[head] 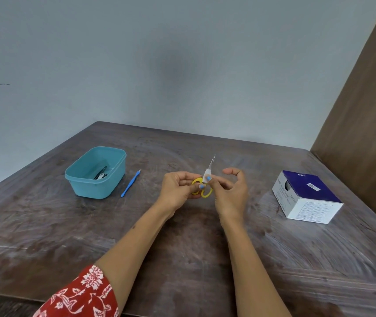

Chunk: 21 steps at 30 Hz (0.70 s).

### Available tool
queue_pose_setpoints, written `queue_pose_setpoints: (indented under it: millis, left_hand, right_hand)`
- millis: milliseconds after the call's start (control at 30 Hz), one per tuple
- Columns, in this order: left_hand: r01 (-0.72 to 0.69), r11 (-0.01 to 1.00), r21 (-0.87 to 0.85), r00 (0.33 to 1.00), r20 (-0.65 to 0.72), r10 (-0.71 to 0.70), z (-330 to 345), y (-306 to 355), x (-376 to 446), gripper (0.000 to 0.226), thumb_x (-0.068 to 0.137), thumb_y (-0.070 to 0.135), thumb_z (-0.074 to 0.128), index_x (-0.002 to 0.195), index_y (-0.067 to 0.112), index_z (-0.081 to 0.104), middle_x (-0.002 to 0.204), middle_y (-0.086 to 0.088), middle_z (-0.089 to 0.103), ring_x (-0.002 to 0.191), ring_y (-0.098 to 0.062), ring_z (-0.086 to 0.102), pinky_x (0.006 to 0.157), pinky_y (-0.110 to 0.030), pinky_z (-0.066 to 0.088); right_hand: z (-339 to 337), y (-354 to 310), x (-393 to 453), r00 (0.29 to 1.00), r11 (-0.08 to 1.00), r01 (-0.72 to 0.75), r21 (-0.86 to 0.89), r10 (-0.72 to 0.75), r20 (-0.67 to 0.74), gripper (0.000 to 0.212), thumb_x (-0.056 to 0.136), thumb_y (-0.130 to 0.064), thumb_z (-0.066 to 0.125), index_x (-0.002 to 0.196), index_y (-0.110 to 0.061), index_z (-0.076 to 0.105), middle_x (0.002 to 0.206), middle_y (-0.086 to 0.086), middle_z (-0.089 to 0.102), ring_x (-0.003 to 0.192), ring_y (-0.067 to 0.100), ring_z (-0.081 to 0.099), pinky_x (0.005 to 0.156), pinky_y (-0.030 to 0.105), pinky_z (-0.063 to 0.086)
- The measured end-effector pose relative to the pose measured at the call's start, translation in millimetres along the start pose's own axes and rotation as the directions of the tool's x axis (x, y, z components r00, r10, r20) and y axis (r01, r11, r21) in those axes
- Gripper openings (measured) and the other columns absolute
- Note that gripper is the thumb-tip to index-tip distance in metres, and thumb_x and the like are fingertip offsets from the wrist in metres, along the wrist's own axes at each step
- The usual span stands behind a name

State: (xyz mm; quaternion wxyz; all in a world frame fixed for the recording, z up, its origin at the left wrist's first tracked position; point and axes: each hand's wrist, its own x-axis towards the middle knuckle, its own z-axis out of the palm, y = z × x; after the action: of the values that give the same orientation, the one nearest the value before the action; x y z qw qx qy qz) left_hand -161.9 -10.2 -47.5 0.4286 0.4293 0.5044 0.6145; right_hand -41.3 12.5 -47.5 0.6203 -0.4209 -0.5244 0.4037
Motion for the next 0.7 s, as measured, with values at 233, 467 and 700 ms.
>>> queue_pose_setpoints:
  millis: [233,467,700]
  left_hand:
    - [0.019,0.997,-0.075,0.999,-0.024,-0.021,-5.7,0.4,4.2,0.018,0.074,-0.007,0.069,0.091,-0.004,0.065,0.067,-0.005,0.071,0.060,-0.014,0.069,0.059,-0.028,0.059]
    - [0.010,0.996,-0.090,1.000,-0.026,-0.013,-7.3,5.1,3.0,0.019,0.076,-0.008,0.067,0.094,-0.007,0.064,0.073,-0.011,0.069,0.060,-0.014,0.069,0.060,-0.028,0.059]
    - [0.027,0.988,-0.151,0.999,-0.017,-0.030,-9.4,8.1,2.6,0.013,0.077,-0.008,0.066,0.089,-0.004,0.064,0.065,-0.005,0.071,0.060,-0.015,0.069,0.061,-0.029,0.060]
  right_hand:
    - [-2.6,6.9,5.5,0.999,0.998,-0.002,-0.061,0.005,0.046,0.024,0.079,-0.003,0.071,0.076,-0.025,0.062,0.074,0.002,0.073,0.066,0.004,0.065,0.068,0.020,0.049]
    - [-2.5,8.1,5.9,0.983,0.975,0.118,-0.187,-0.089,0.159,0.014,0.082,-0.008,0.070,0.094,-0.013,0.075,0.085,0.001,0.074,0.081,0.010,0.069,0.078,0.028,0.055]
    - [-1.4,8.1,4.8,0.982,0.978,0.118,-0.172,-0.090,0.165,0.015,0.083,-0.009,0.069,0.096,-0.013,0.075,0.085,-0.002,0.074,0.084,0.007,0.069,0.079,0.025,0.054]
